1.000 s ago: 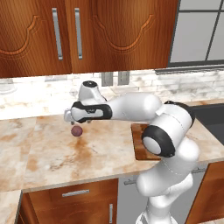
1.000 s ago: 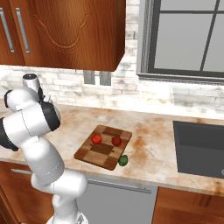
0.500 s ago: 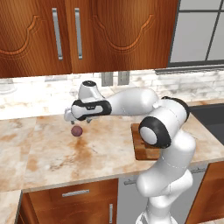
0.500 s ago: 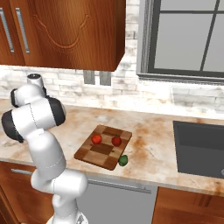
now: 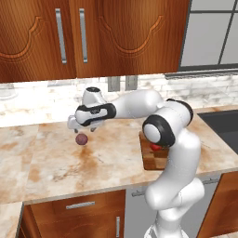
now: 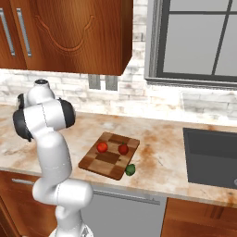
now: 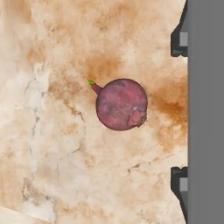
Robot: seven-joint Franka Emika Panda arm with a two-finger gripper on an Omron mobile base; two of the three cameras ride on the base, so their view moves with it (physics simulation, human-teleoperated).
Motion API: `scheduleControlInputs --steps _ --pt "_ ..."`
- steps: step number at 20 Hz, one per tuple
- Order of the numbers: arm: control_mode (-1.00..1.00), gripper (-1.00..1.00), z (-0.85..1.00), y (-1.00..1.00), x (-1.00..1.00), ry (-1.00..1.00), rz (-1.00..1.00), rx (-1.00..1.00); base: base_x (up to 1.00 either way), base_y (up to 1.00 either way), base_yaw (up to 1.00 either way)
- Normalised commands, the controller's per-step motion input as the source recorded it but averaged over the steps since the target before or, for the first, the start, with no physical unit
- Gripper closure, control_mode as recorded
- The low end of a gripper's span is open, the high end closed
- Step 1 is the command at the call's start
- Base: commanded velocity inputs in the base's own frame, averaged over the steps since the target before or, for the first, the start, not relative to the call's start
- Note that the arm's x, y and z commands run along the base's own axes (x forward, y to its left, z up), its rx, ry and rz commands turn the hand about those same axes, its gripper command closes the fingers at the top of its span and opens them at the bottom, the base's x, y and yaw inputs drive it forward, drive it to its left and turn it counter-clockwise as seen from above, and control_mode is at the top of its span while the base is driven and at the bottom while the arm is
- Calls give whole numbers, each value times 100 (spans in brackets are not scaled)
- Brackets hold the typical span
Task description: Place the avocado, onion, tomato, and bell pepper on the cutting board.
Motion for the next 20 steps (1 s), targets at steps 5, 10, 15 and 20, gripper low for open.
scheduleControlInputs --steps 5,10,15,20 --pt "-100 -100 -13 7 28 5 0 0 0 0 0" --pt "-100 -100 -12 8 27 5 0 0 0 0 0" --pt "-100 -100 -16 6 19 5 0 0 0 0 0" --pt "-100 -100 -19 3 0 5 0 0 0 0 0"
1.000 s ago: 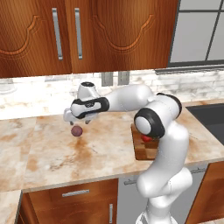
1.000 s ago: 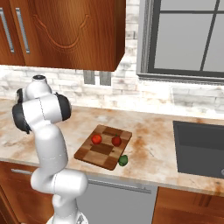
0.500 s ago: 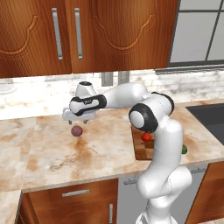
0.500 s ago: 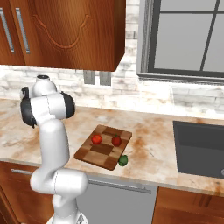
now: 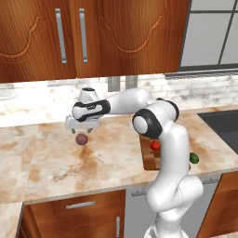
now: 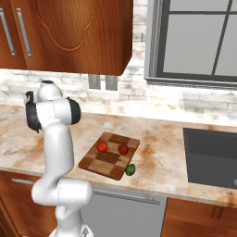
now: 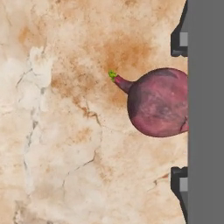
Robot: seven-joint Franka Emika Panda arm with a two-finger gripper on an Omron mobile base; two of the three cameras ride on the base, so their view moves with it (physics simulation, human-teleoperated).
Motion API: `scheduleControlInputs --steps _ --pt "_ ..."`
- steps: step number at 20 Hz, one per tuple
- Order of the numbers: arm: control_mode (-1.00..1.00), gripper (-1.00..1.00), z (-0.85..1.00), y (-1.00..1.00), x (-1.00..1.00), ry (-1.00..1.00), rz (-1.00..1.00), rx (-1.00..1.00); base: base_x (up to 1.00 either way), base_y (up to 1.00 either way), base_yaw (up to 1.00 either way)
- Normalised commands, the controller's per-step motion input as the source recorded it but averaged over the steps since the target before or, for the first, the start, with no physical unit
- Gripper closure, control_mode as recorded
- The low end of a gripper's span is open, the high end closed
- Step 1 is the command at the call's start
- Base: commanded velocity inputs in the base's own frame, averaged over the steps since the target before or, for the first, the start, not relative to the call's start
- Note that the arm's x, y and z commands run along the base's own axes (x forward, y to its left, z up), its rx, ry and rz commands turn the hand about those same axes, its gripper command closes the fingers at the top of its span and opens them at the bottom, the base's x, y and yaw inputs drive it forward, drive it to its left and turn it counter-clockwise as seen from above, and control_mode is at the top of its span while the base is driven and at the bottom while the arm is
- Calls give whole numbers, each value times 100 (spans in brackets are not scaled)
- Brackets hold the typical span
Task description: Place the avocado, onion, tomato, and bell pepper on the cutting board.
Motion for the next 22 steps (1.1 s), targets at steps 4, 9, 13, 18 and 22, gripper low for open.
scheduleControlInputs --steps 4,9,13,18,22 --pt "-100 -100 -20 0 6 6 0 0 0 0 0" --pt "-100 -100 -21 0 10 6 0 0 0 0 0" --pt "-100 -100 -24 0 13 7 0 0 0 0 0" --pt "-100 -100 -23 0 14 8 0 0 0 0 0" --pt "-100 -100 -22 0 10 7 0 0 0 0 0"
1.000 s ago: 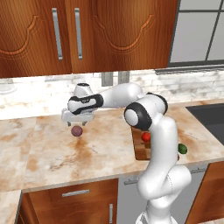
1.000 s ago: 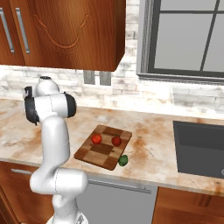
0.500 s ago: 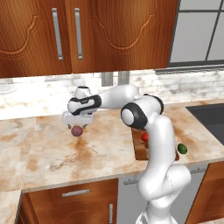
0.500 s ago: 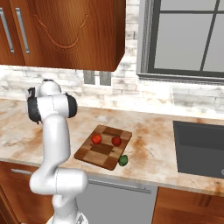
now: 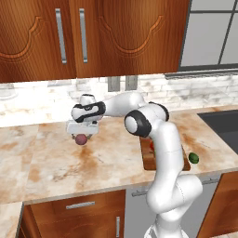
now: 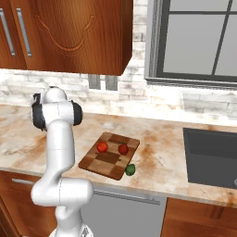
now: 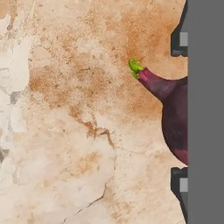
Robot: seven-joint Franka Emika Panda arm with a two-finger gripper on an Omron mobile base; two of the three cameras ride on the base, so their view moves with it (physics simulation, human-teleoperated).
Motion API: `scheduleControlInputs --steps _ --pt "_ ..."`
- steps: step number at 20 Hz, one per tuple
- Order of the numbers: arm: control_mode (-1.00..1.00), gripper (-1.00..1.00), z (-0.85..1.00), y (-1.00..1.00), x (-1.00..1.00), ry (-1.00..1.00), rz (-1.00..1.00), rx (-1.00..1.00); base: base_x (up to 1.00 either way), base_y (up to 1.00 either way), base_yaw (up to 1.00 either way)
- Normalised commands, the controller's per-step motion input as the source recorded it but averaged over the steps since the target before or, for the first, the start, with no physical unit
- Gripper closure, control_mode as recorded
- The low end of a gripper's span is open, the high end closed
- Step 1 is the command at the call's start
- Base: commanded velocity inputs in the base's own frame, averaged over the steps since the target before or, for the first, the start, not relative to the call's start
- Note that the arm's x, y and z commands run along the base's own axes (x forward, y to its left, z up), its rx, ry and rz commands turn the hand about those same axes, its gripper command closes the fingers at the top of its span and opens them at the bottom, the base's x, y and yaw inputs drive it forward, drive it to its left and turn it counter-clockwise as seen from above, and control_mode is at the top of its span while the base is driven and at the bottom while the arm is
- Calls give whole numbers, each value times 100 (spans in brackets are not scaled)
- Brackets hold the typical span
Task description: Place the avocado, onion, tomato, and bell pepper on the cutting board.
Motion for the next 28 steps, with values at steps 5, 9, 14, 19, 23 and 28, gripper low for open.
scheduleControlInputs --steps 5,9,14,19,23,28 --pt "-100 100 -25 20 8 8 0 -2 0 0 0" --pt "-100 100 -12 12 1 4 0 -3 0 0 0" --pt "-100 100 5 -11 -13 -2 0 -1 0 0 0" --pt "-100 100 23 -18 -57 -7 0 -1 0 0 0" --pt "-100 100 21 -20 -76 -7 0 0 0 0 0" --pt "-100 100 20 -19 -84 -8 0 -1 0 0 0"
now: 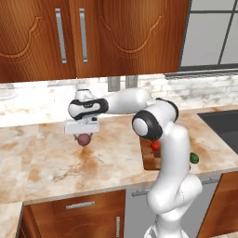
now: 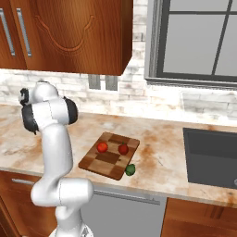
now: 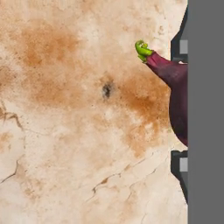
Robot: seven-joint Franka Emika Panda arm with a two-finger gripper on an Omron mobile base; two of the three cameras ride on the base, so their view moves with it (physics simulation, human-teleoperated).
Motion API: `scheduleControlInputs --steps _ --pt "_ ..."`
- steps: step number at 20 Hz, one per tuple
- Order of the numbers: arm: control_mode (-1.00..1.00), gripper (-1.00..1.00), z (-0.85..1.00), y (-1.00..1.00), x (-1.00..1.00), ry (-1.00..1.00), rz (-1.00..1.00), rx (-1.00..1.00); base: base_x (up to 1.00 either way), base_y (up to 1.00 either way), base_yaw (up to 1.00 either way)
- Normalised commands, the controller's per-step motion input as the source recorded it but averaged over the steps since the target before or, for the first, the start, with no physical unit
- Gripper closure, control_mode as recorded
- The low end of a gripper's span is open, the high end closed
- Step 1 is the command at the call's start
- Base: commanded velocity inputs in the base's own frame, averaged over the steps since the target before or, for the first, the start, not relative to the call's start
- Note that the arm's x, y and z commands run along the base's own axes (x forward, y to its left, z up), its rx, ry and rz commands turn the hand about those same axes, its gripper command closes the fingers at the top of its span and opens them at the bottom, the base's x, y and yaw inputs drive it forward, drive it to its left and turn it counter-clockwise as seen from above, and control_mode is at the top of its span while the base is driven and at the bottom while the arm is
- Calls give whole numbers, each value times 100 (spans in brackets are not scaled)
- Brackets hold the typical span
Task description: Place the avocado, onion, tomato, and bell pepper on the cutting board.
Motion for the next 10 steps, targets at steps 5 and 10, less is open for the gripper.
scheduleControlInputs --steps 5,10 --pt "-100 100 29 -33 -89 -11 0 -1 0 0 0" --pt "-100 100 84 -56 -77 -16 0 0 0 0 0"
